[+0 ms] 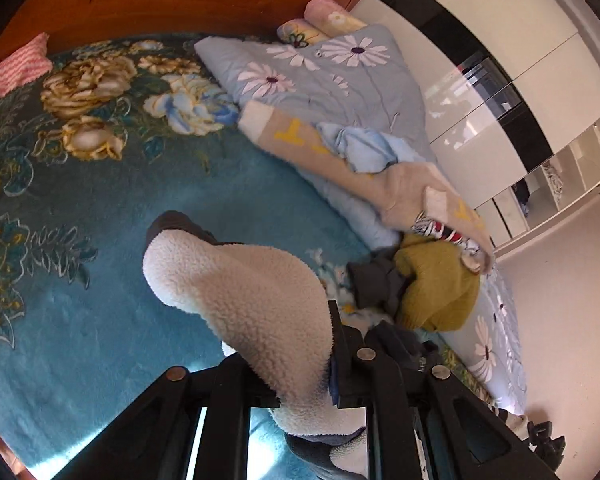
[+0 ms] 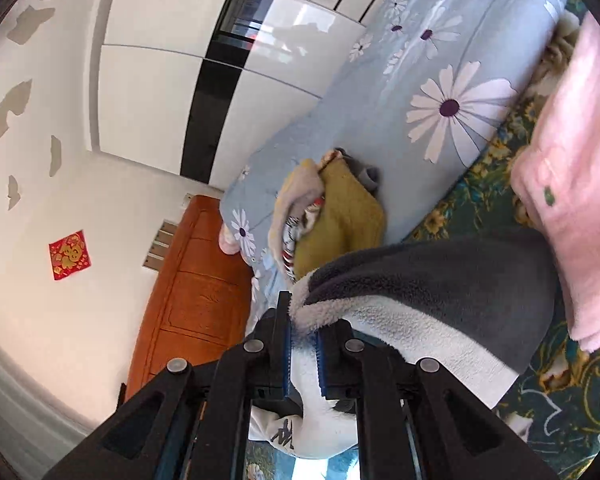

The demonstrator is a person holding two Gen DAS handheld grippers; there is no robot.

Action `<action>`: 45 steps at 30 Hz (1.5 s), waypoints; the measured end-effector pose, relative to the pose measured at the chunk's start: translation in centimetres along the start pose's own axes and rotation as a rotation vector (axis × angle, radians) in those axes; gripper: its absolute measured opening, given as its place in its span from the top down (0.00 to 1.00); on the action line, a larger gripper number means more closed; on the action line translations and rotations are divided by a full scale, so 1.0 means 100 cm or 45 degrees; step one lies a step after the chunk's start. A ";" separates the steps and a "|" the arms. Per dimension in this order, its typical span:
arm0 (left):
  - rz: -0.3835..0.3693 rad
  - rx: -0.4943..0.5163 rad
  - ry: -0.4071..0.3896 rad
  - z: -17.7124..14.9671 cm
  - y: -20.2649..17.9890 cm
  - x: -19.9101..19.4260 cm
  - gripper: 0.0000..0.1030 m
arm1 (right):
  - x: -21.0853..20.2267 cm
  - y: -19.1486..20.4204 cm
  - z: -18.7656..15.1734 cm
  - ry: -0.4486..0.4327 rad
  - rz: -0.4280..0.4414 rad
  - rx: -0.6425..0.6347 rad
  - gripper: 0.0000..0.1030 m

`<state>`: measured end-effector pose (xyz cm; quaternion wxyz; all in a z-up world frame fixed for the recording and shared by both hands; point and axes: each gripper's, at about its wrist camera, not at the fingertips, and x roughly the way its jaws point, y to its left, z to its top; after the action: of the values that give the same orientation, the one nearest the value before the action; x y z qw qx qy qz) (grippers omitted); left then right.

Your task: Fold clothes

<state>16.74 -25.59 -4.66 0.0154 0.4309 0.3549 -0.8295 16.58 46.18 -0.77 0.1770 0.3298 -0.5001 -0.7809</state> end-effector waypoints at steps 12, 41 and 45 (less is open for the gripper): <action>0.056 -0.212 0.191 -0.069 0.087 0.013 0.78 | -0.018 -0.102 -0.050 0.154 -0.370 0.163 0.90; 0.229 0.396 0.393 -0.069 -0.043 0.101 0.48 | 0.157 0.012 -0.083 0.677 -0.673 -0.639 0.64; 0.203 0.423 0.414 -0.097 -0.025 0.091 0.48 | 0.145 -0.017 -0.083 0.704 -0.749 -0.593 0.64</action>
<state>17.04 -15.37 -13.45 -0.0476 0.5820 0.1762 -0.7925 12.01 32.62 -9.57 0.1441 0.6048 -0.1308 -0.7722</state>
